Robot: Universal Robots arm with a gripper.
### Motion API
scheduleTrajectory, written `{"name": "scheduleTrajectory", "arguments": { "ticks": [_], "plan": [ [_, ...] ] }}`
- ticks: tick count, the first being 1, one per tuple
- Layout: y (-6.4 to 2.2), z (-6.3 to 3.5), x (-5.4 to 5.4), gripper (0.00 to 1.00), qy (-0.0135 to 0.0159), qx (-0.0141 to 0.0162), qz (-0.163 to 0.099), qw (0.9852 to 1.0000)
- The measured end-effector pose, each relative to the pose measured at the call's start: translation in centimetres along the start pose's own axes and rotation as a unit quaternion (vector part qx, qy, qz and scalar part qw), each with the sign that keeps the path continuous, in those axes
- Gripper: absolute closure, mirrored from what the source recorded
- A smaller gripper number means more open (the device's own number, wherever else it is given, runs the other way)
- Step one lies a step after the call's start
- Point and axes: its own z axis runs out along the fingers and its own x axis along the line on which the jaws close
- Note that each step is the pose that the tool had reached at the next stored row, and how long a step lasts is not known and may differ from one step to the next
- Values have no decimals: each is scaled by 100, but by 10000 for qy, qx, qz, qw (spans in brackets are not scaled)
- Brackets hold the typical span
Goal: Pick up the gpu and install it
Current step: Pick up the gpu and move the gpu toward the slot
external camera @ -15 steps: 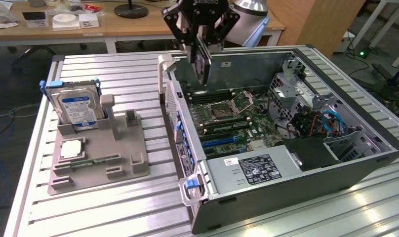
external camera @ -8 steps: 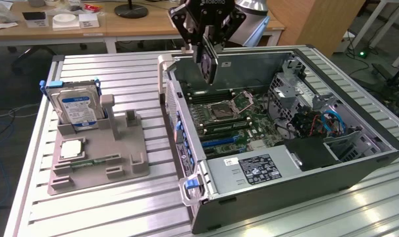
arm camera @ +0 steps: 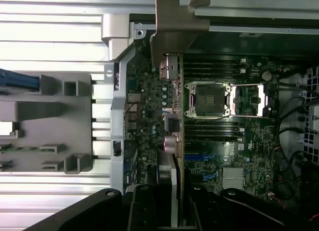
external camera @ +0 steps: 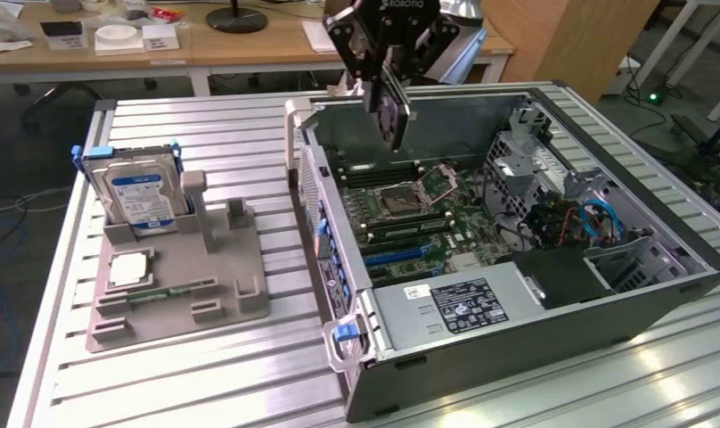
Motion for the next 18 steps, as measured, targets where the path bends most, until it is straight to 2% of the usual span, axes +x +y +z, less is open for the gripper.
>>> {"name": "scheduleTrajectory", "arguments": {
  "ticks": [18],
  "plan": [
    [2, 2, -380, 72, 0, 0, 0, 10000]
  ]
}}
